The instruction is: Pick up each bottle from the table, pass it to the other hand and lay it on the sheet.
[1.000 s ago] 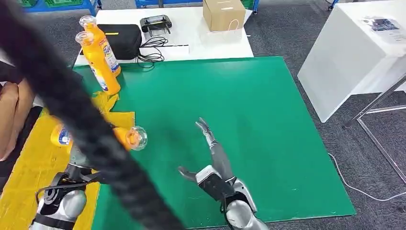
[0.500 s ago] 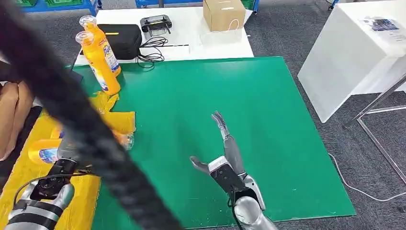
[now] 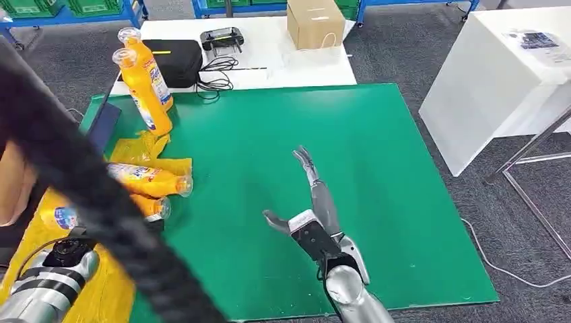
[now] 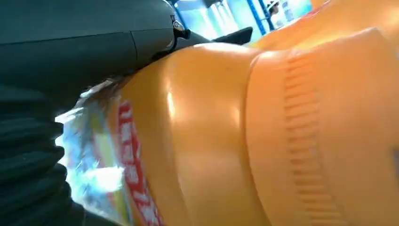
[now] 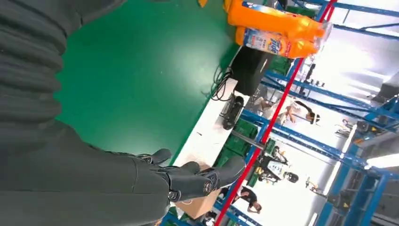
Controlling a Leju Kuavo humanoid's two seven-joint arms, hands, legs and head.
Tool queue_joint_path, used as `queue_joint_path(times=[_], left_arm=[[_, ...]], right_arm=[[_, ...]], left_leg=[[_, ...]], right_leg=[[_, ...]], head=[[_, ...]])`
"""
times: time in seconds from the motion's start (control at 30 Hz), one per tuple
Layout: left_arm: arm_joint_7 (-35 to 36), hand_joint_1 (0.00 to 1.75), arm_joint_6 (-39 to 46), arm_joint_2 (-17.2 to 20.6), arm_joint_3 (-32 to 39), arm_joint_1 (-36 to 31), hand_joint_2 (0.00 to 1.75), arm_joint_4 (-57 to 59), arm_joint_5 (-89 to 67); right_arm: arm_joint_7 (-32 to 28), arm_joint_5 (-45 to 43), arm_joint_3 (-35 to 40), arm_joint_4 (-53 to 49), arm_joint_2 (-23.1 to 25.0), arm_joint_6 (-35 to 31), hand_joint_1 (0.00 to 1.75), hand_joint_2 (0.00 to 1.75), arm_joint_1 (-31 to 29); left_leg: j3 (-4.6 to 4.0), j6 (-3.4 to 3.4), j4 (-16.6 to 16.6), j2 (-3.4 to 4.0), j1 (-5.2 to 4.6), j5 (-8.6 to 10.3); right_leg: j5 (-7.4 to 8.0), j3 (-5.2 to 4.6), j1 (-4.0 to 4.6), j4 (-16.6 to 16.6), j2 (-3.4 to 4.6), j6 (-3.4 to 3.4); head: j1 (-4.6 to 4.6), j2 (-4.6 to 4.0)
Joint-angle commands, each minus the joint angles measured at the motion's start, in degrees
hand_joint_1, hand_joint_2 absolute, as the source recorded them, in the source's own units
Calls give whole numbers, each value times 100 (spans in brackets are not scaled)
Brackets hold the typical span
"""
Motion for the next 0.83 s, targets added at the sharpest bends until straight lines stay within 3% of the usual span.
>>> queue_joint_path(times=[0.03, 0.23, 0.37, 0.83], left_arm=[[14, 0, -18, -276, 16, 59, 175, 773, 26], [-20, 0, 42, -279, 88, 95, 175, 680, 96], [-328, 0, 785, -397, 379, 374, 175, 46, 406], [-1814, 0, 2122, -930, 1123, 1872, 175, -3780, 2022]], right_arm=[[22, -38, 61, 352, -62, -7, 0, 175, -176], [23, -41, 63, 327, -65, -14, 0, 175, -162], [26, -106, 50, 222, -106, -58, 0, 175, -92], [-31, -359, -54, -52, -282, -147, 0, 175, 271]], left_leg=[[6, 2, -7, 2, 3, 9], [18, -3, -12, -6, 7, 17], [18, -3, -15, -10, 7, 18], [-39, 4, 12, -13, 10, -4]], right_leg=[[6, 6, 3, -6, -3, -2], [11, 27, 8, -11, -7, -4], [12, 29, 8, -14, -11, -3], [-12, -17, 11, -6, -24, 4]], head=[[2, 0], [2, 0], [2, 0], [2, 0]])
